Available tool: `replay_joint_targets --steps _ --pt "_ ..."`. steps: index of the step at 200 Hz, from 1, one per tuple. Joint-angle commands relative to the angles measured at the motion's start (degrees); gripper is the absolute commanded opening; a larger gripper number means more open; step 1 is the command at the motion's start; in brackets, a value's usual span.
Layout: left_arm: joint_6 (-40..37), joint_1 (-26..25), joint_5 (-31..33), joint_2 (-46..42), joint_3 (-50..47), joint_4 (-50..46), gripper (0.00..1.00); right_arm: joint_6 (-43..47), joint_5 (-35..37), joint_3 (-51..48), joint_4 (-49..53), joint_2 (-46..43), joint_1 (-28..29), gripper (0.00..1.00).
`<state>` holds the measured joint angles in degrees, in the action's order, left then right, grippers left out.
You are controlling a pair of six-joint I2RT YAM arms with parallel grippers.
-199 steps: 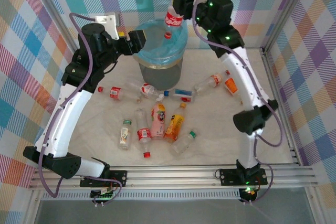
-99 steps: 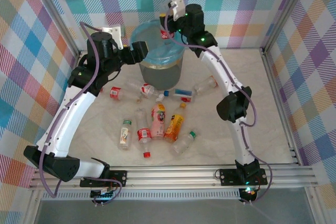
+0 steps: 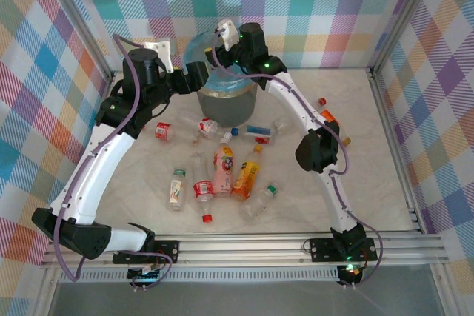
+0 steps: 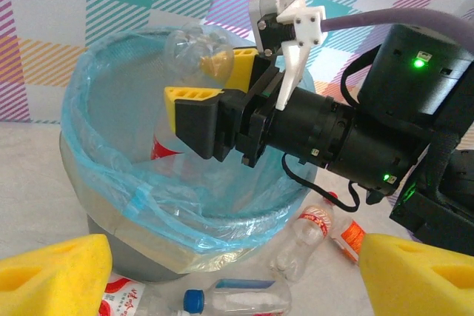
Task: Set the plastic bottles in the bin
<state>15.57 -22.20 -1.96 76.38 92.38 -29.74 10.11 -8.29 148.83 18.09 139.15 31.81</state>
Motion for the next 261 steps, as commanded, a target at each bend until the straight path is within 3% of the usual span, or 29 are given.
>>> replay_joint_targets --steps 1,71,140,196,222,246,261 --pt "-0.8 0.7 0.7 -2.3 -0.8 1.5 0.87 -0.2 -1.5 0.6 -0.9 -2.0 -0.2 0.66" --pt "-1.0 0.7 0.9 -2.7 -0.6 1.7 0.88 -0.3 -1.3 0.6 -1.3 -3.8 -0.1 0.77" --pt "-1.1 0.7 1.1 -2.7 -0.5 1.4 0.88 -2.5 -1.2 1.0 -1.0 -6.7 0.3 0.79" --pt "-3.7 0.7 1.6 -4.3 -3.0 1.0 0.89 -11.6 -2.6 2.6 10.9 -15.8 0.4 0.81" --pt "-6.7 0.7 0.3 -6.1 -7.0 2.1 0.90 -14.4 -3.0 -7.4 17.7 -25.4 0.4 0.82" --pt "-9.5 0.7 -2.5 -8.2 -11.5 3.4 0.90 -15.2 -4.2 -26.2 16.5 -37.5 0.4 0.82" --pt "-10.9 0.5 -4.6 -9.7 -14.9 5.5 0.89 -16.0 -1.2 -38.6 13.3 -45.3 0.4 0.82"
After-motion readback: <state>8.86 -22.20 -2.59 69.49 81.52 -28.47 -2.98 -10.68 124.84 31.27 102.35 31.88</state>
